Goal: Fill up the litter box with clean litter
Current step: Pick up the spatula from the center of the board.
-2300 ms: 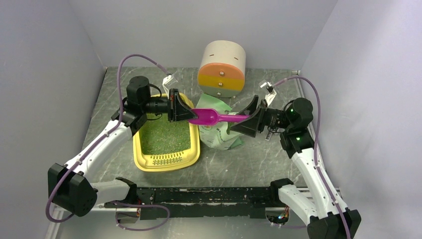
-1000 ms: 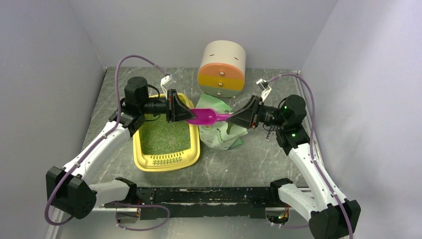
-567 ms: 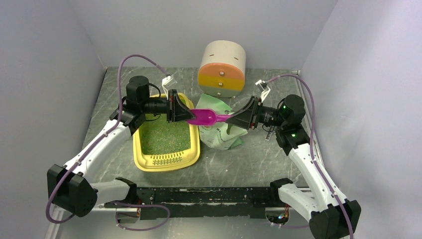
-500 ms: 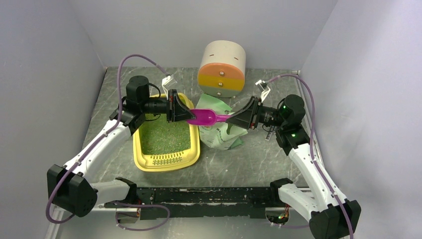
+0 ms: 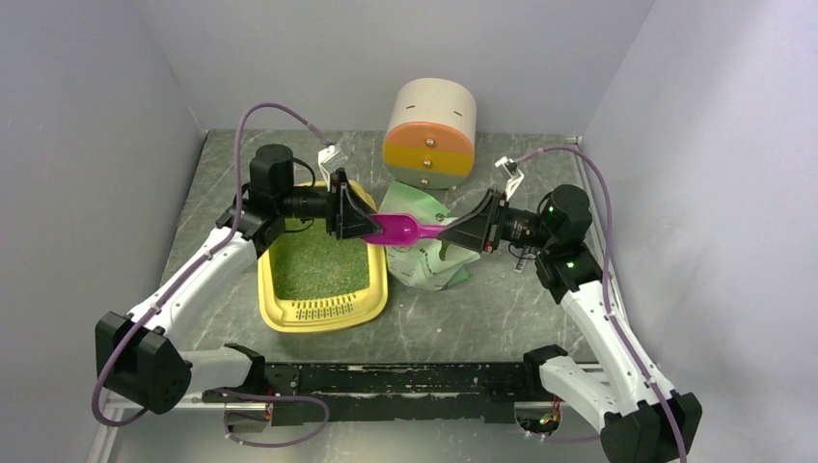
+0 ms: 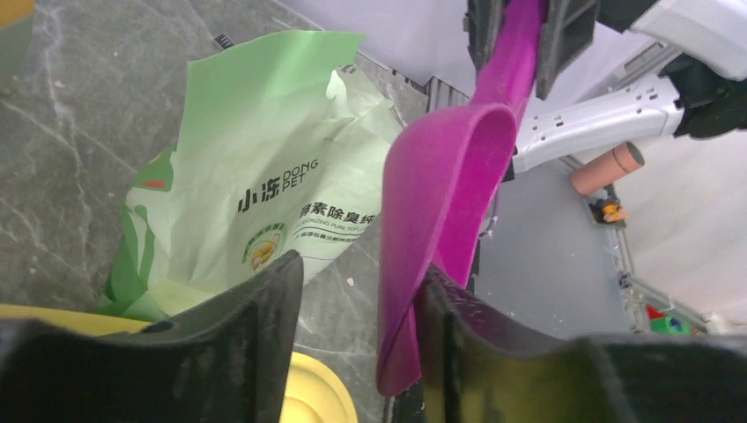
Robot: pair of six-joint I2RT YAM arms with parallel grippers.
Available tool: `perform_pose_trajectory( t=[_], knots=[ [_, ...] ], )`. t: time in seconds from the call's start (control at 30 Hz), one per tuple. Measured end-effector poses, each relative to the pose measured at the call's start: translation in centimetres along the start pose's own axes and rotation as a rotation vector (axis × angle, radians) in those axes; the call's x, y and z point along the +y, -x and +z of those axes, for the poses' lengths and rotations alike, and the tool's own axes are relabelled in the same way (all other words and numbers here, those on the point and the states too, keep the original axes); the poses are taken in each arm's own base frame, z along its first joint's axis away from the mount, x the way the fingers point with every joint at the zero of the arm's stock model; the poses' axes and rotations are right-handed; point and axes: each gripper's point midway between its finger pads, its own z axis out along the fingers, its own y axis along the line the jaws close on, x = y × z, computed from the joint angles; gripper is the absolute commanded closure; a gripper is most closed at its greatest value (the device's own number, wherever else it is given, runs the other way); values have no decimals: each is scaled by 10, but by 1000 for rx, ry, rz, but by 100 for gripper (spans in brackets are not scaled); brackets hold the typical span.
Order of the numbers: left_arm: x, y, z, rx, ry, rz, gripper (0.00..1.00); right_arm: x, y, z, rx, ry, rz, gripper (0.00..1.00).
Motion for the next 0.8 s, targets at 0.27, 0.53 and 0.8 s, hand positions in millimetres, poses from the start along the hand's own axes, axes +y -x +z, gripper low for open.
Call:
perform_pose_trajectory(
  t=[0.27,0.53,0.8],
  knots=[
    [18,15,-8,-57,179,26,22,10,13,-10,-43,-122,20,100],
    [6,62,-51,-262,427,165,13,40,38,-39,-100,-344,33,100],
    [22,58,-55,-268,499,169,7,64,54,-77,-138,-596,126,100]
  ],
)
